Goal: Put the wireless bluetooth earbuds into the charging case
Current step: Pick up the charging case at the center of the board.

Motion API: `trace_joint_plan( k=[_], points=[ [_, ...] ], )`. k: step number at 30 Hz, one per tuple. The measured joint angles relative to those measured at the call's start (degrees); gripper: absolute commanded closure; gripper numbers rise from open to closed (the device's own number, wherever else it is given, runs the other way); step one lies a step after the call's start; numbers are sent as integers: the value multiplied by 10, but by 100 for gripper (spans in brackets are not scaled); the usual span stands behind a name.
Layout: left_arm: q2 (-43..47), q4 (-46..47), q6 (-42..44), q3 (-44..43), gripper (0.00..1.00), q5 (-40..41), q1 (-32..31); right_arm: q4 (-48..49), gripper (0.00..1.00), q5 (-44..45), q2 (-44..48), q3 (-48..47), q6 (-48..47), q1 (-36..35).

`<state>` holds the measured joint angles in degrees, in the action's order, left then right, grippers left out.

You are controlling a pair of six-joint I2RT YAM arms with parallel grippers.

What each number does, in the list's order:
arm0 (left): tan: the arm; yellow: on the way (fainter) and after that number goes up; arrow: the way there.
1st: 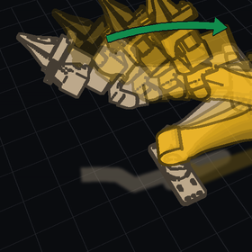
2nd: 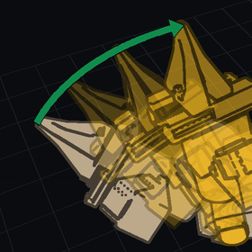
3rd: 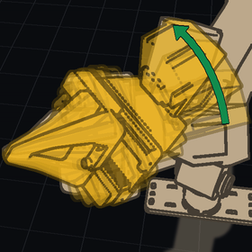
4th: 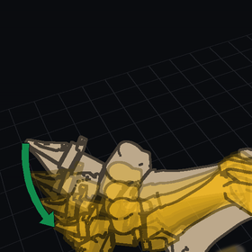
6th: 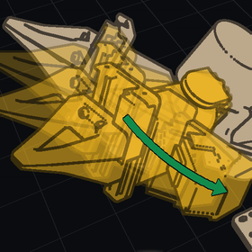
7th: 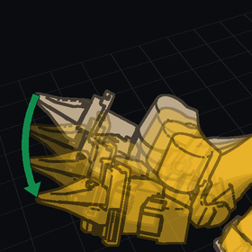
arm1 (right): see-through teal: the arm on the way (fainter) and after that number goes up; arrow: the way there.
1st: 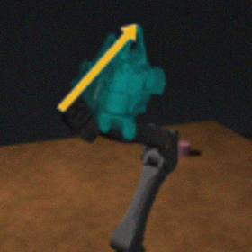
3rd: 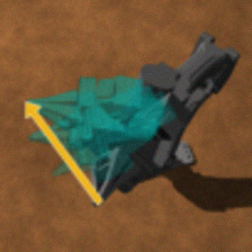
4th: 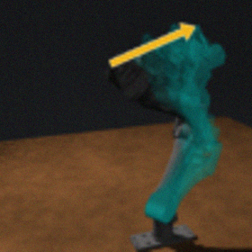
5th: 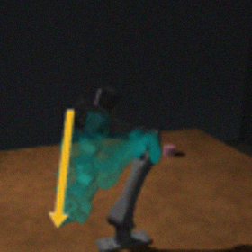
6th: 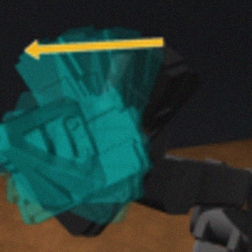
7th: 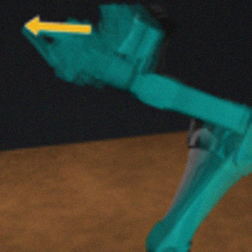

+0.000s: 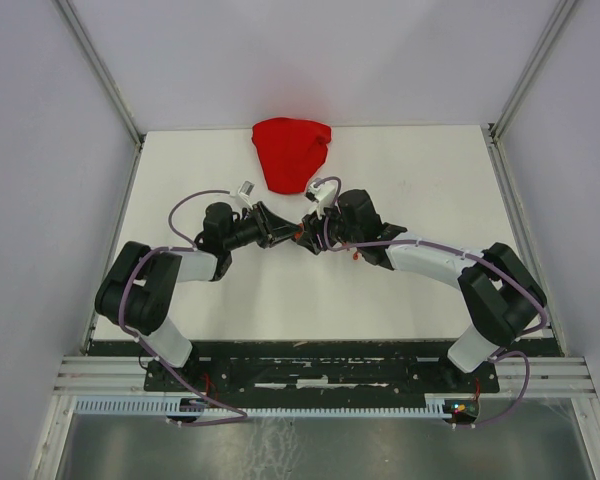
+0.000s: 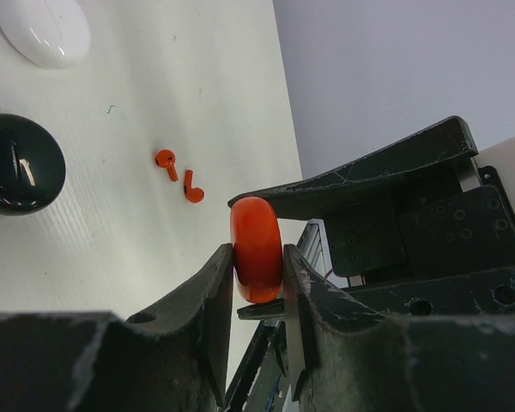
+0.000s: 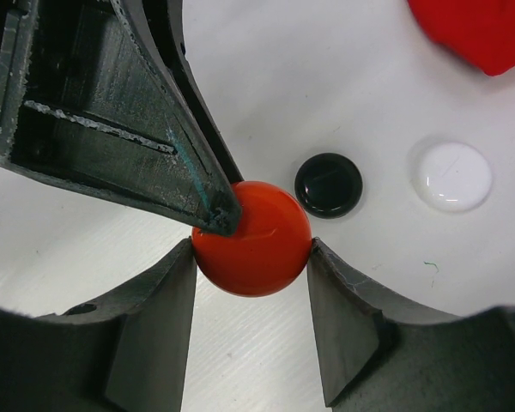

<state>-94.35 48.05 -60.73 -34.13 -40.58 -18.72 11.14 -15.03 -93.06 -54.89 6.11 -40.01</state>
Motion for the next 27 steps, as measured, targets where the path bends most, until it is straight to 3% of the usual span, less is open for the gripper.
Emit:
trace_joint_plan(
  k=[7, 10, 12, 15, 22, 27],
  points=[
    [0, 1, 0, 0, 89, 0, 0, 0, 60, 0, 0, 0, 0, 0],
    [0, 2, 0, 0, 97, 0, 0, 0, 45, 0, 0, 0, 0, 0],
    [0, 2, 0, 0, 97, 1, 0, 0, 29, 0, 0, 0, 0, 0],
    [0, 3, 0, 0, 97, 2, 0, 0, 17, 1, 0, 0, 4, 1],
    [0, 4, -1, 0, 97, 16, 0, 0, 9, 19, 51, 10, 26, 14],
    [-3, 17, -7, -1, 97, 20, 0, -25, 1, 80, 107, -2, 46, 25]
  ],
)
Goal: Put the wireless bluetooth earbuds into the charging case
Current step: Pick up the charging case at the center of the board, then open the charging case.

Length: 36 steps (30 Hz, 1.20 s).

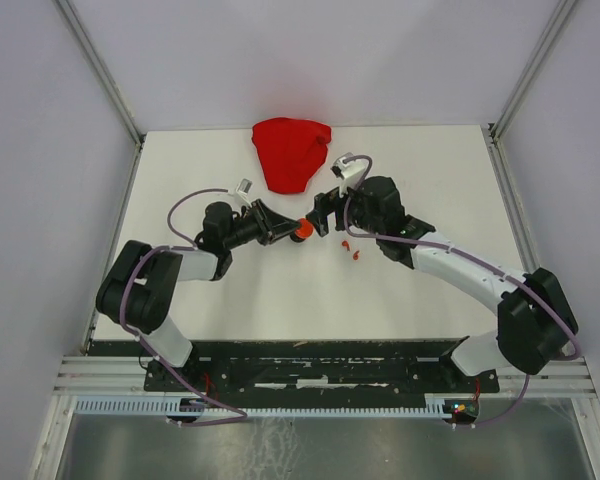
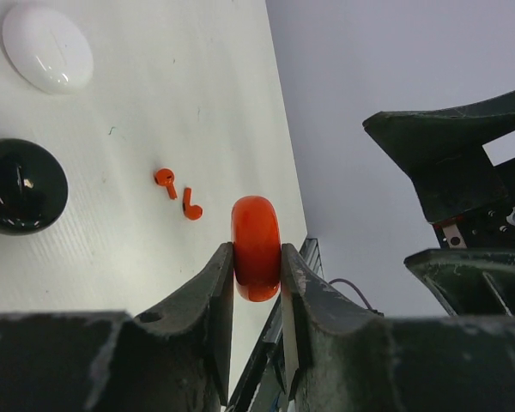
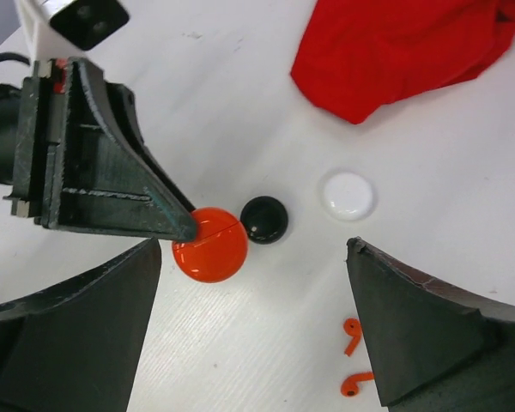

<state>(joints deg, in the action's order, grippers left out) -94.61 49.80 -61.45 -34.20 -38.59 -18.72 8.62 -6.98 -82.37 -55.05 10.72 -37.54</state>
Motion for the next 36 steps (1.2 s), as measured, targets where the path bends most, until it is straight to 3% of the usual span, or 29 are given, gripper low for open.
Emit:
trace_joint_plan(
  k=[13, 36],
  points=[
    [-13, 54, -51, -26, 97, 10, 0, -110, 1, 82, -21, -43, 58, 2],
    [-34, 143, -118, -28, 97, 3, -24, -121, 1, 96, -92, -50, 66, 24]
  ],
)
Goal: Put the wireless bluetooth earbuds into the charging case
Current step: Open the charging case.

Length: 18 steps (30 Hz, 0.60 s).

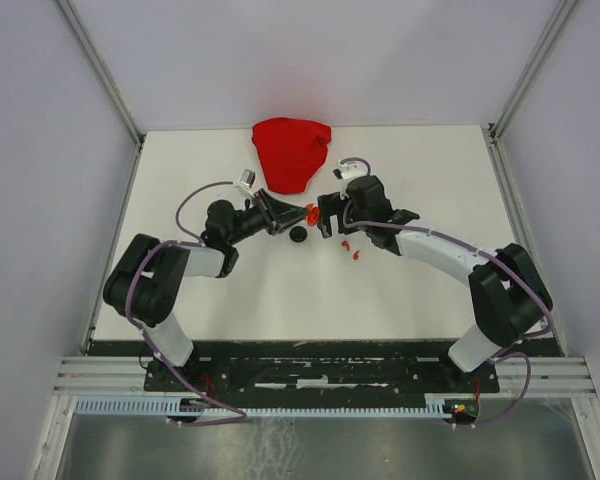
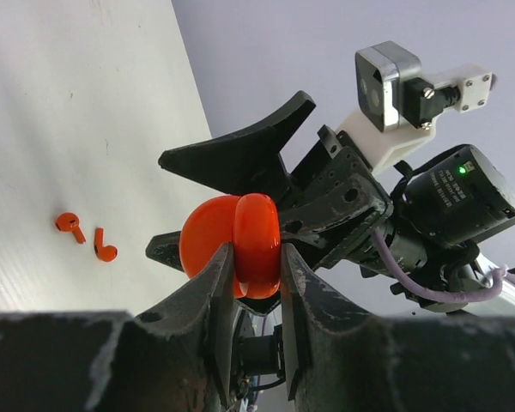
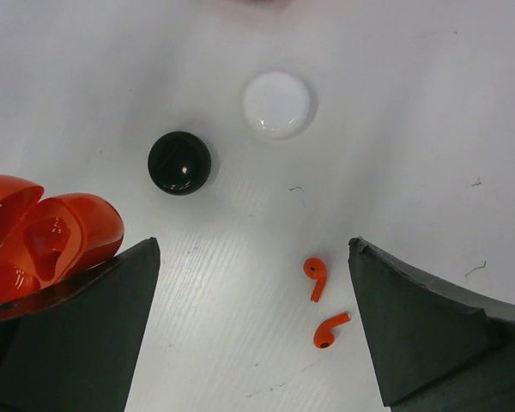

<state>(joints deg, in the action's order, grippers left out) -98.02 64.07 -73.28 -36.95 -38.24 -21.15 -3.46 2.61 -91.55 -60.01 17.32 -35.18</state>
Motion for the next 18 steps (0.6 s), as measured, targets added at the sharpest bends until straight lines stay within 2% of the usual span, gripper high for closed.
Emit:
trace_joint_plan(
  k=[8, 18],
  points=[
    [-11, 14, -5, 4, 97, 1, 0, -1, 1, 0, -11, -13, 0, 6],
    [-51, 87, -58, 8, 97, -5, -3, -1, 1, -2, -44, -58, 0, 16]
  ],
)
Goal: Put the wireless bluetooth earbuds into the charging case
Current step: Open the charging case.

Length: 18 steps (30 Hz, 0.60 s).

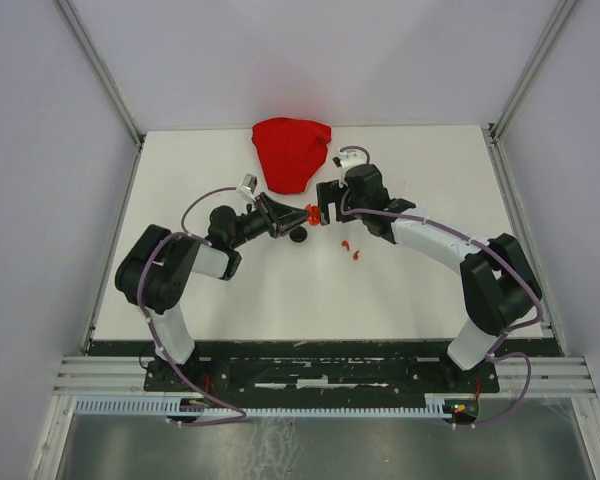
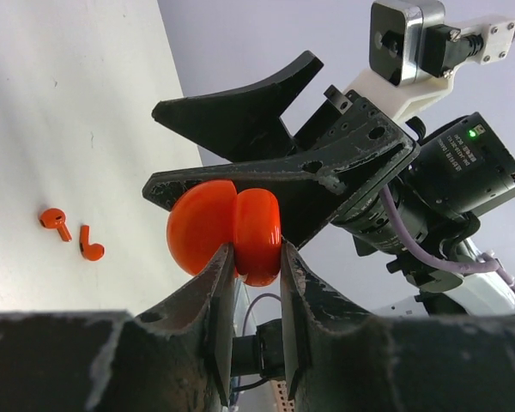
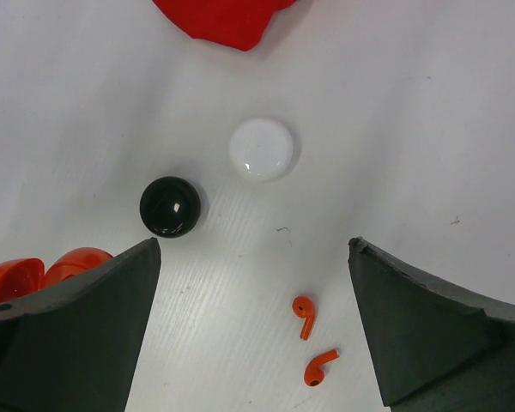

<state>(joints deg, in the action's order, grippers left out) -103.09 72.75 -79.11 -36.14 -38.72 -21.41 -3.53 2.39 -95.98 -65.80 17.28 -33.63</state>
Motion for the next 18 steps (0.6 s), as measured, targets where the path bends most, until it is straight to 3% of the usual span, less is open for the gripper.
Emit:
trace_joint_plan(
  k=[18],
  points=[
    [-49, 90, -83, 0, 97, 11, 15, -11, 1, 9, 14, 8, 23, 26]
  ],
)
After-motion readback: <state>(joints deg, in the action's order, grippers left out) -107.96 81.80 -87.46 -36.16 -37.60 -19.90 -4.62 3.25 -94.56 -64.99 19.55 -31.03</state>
